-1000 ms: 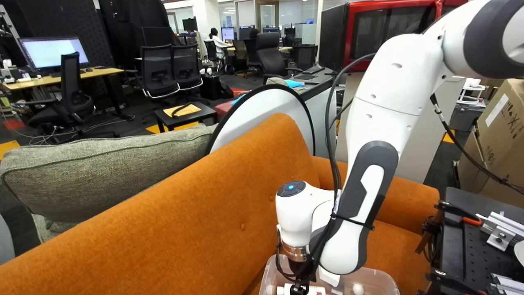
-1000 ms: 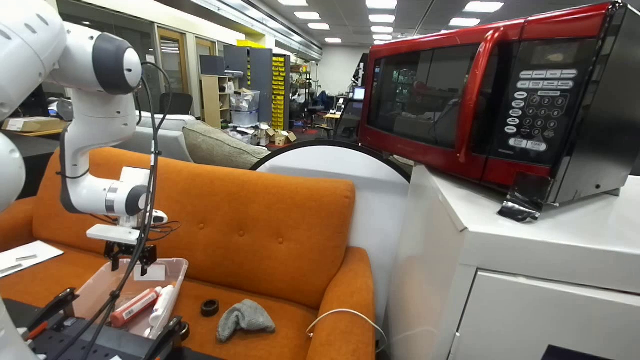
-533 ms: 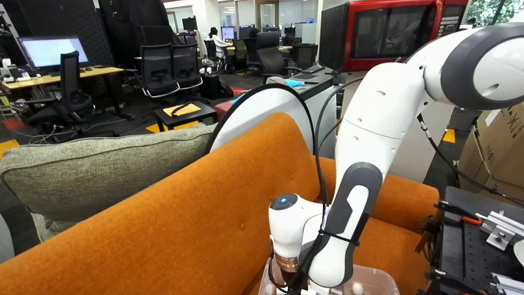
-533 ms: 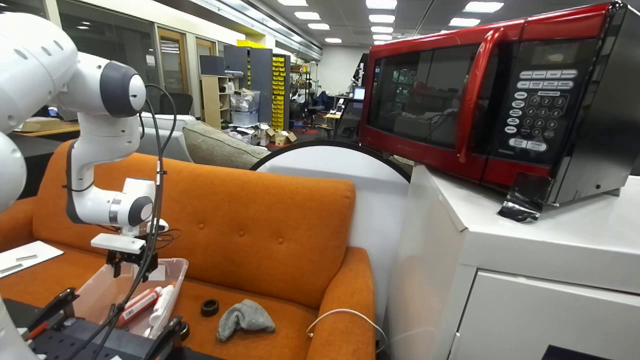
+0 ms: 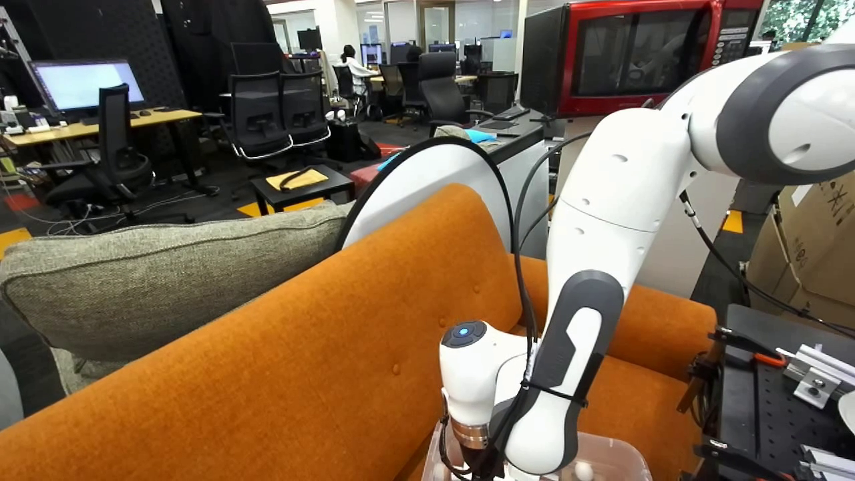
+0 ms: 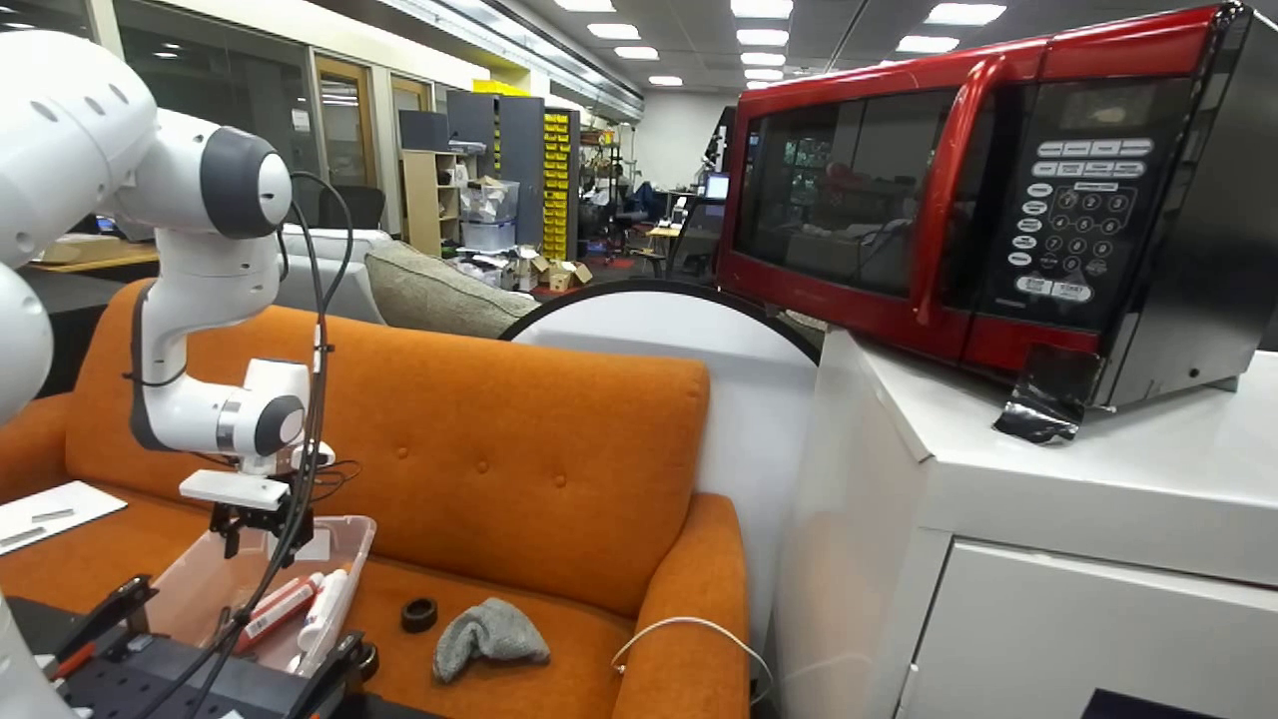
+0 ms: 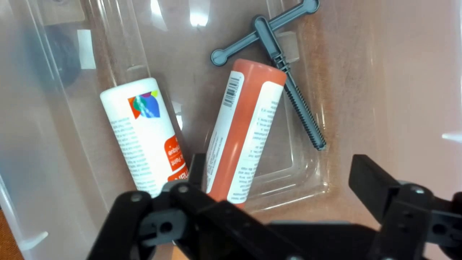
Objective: Remove the bottle from the storage box and put it on the grey towel
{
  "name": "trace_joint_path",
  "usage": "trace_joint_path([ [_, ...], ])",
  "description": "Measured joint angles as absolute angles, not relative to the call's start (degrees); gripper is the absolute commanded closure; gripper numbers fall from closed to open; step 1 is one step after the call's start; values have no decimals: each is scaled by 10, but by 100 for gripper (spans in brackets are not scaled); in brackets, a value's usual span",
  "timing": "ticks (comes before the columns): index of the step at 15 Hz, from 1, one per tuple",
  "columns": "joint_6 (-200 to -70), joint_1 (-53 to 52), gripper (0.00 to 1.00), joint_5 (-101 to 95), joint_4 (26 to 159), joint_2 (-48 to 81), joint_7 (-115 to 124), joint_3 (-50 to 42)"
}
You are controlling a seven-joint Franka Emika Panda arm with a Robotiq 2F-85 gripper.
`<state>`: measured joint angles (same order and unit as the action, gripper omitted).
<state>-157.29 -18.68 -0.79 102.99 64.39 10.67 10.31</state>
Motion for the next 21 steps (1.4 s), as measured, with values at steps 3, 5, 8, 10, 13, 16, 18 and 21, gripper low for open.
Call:
trace_joint_path([
  [3, -1573, -187, 0, -8, 1020, 673, 91, 106],
  [5, -1572, -187, 0, -8, 1004, 697, 77, 106],
  [8, -1571, -187, 0, -8, 967, 736, 52, 108],
  [10, -1567, -186, 0, -8, 939, 759, 40, 108],
  [13, -1550, -183, 0, -8, 897, 786, 25, 108],
  [16, -1520, -173, 24, -8, 863, 808, -2, 116],
  [18, -1501, -166, 31, -8, 845, 819, -20, 121],
  [21, -1480, -159, 54, -8, 827, 827, -38, 125],
])
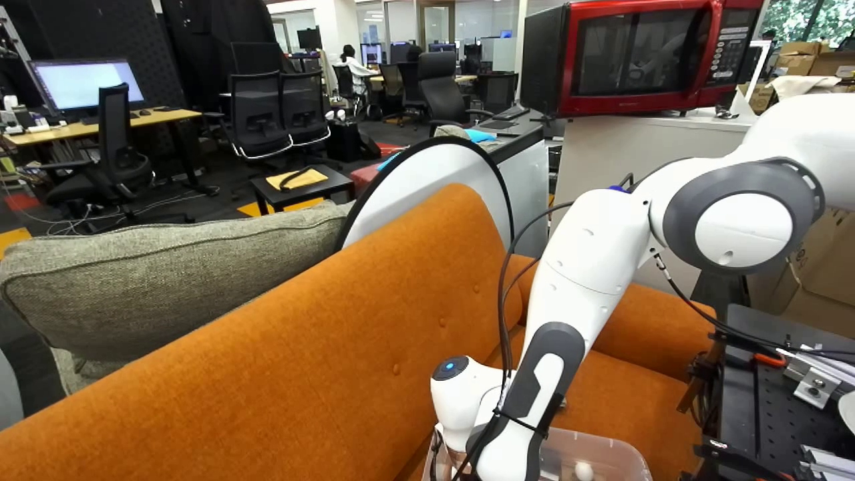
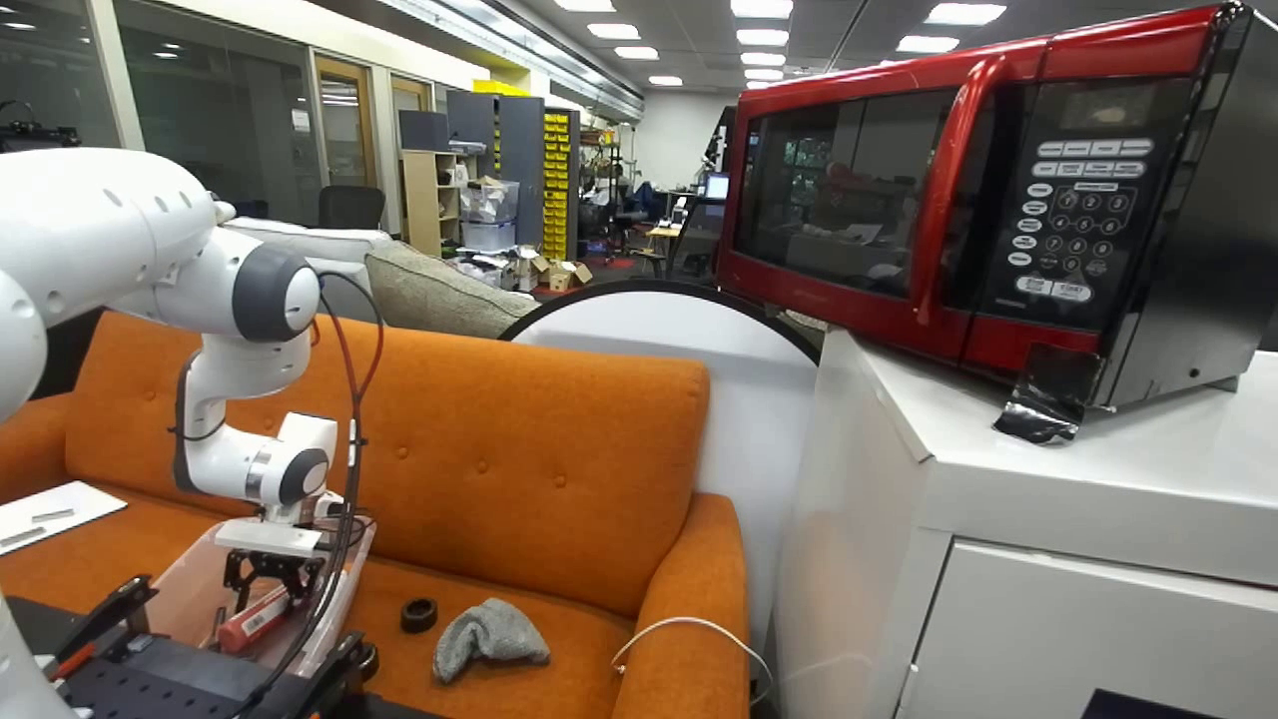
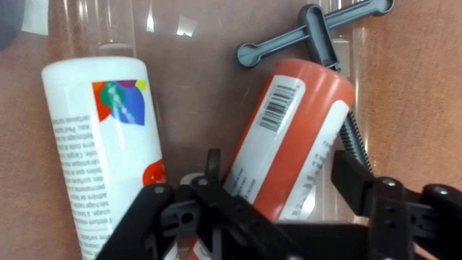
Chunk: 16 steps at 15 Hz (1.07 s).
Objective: Remove the bottle from the storage box and put it on the grey towel
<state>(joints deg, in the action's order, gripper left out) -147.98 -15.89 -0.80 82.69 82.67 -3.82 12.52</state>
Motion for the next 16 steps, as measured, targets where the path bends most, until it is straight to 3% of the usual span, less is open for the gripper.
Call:
trace_joint_path([
  [5, -1460, -153, 70, -8, 812, 830, -46, 130],
  [16, -1458, -152, 75, -8, 813, 828, -59, 132],
])
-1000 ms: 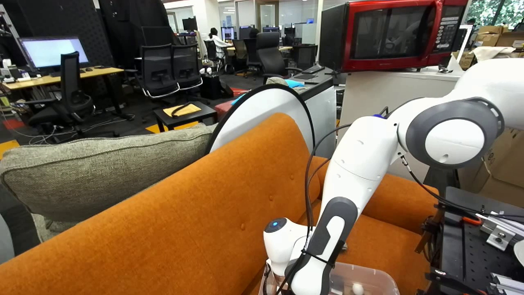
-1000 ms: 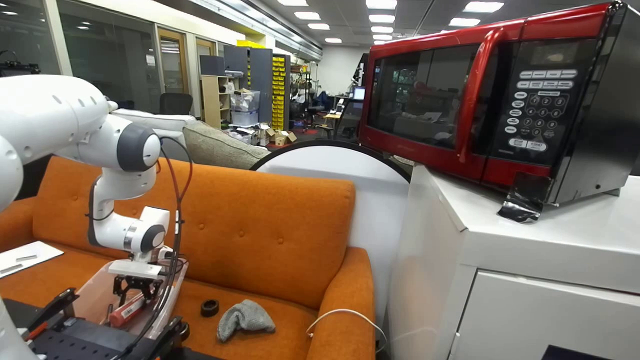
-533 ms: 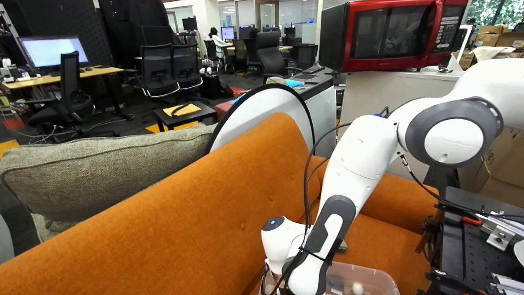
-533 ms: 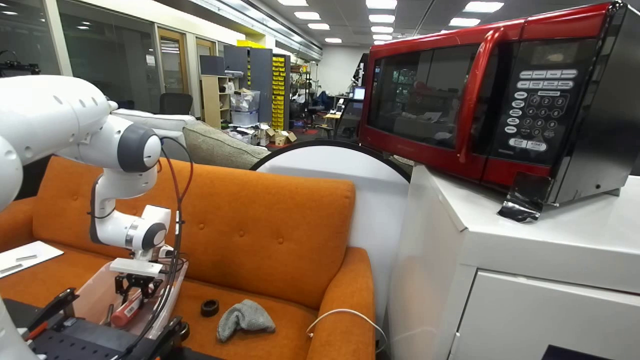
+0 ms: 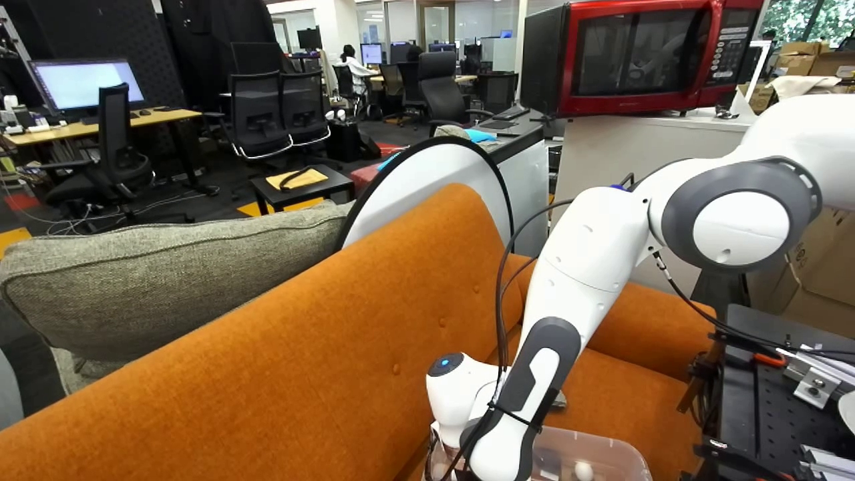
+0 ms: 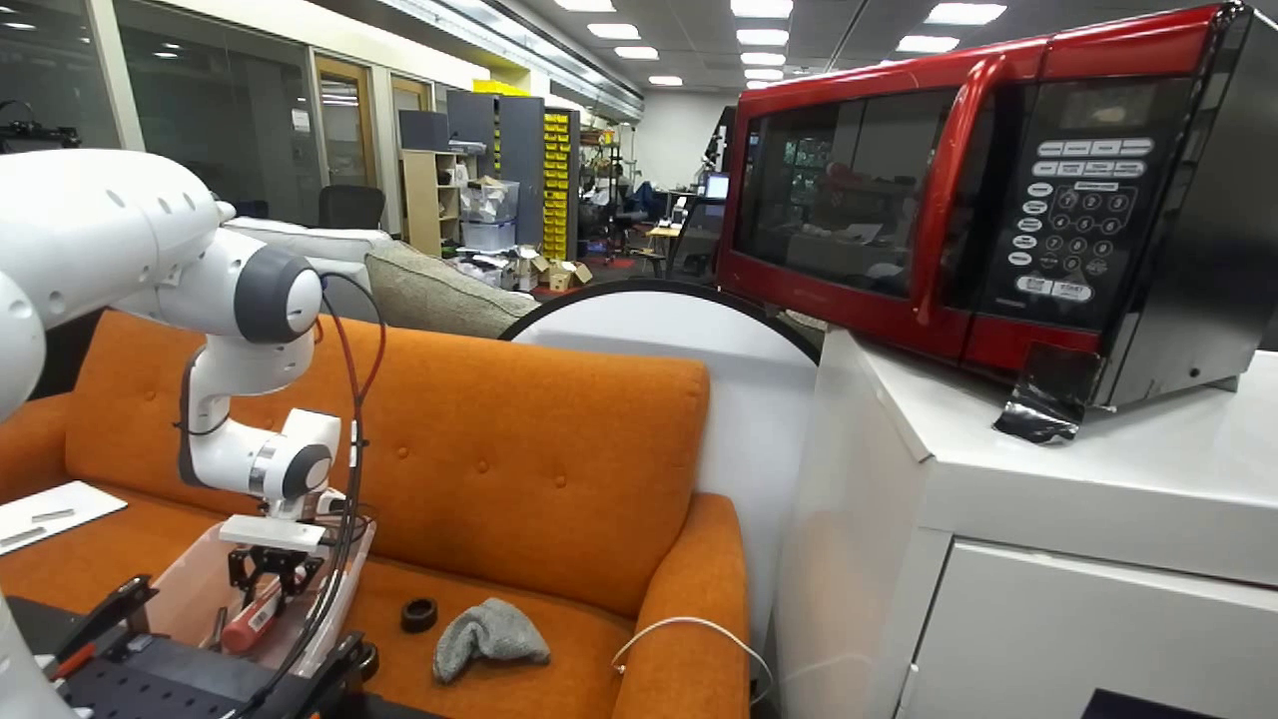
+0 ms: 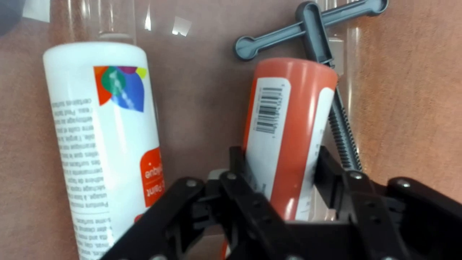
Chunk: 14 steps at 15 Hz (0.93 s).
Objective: Remove the bottle from the storage box and put it on the grey towel
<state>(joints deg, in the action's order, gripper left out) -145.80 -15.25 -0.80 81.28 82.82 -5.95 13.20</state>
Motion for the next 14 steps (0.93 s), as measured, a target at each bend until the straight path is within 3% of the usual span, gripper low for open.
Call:
trace_joint_path([
  [14, -1492, -152, 75, -15, 928, 716, -47, 133],
])
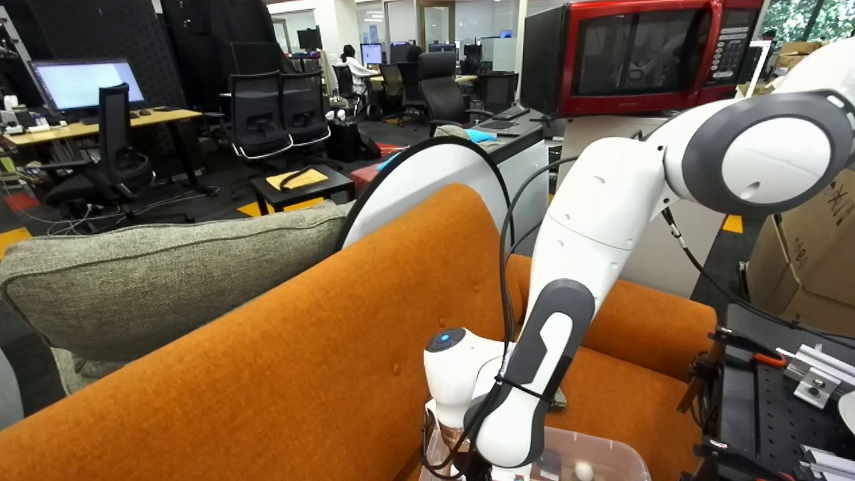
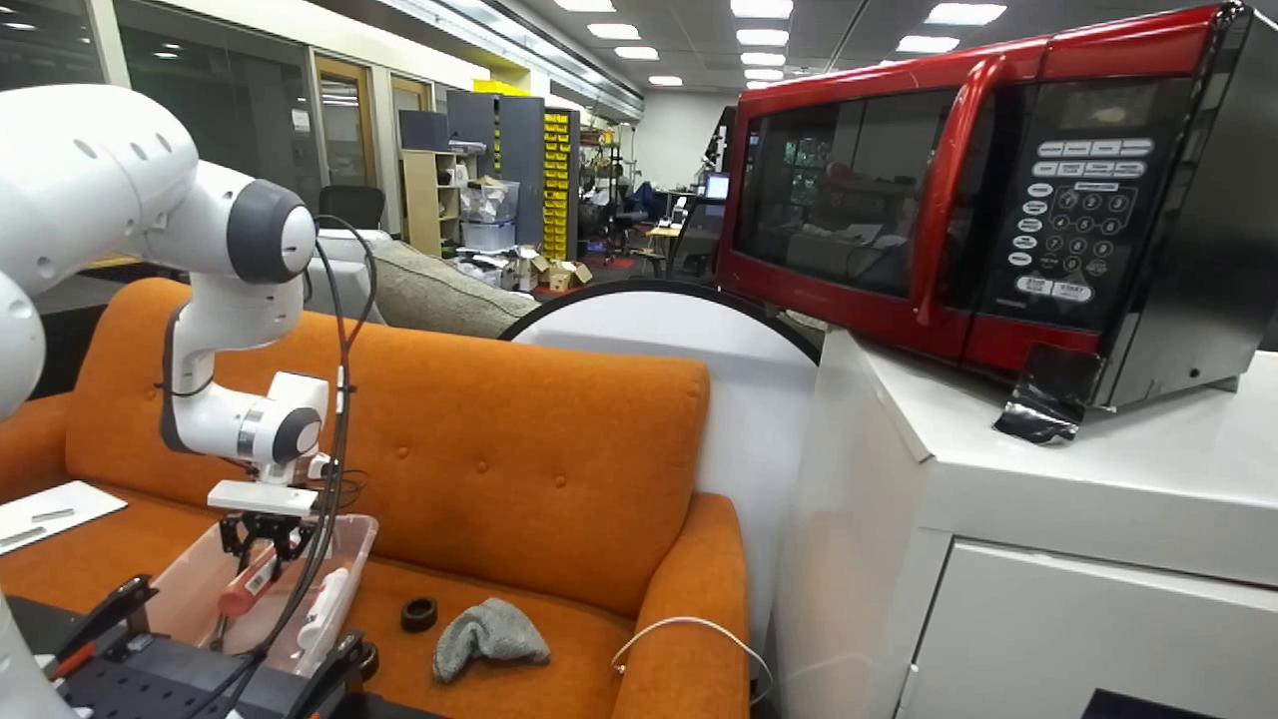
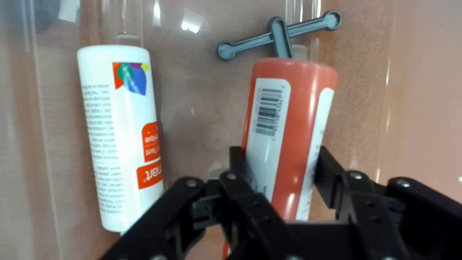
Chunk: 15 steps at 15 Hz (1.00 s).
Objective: Remove the bottle from the storage box and put it on the grey towel
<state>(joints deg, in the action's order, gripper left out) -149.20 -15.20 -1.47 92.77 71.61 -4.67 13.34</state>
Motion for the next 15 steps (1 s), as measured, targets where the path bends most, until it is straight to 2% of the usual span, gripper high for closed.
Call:
trace_joint_path([
  [15, -1631, -351, 75, -17, 1153, 538, 266, -111],
])
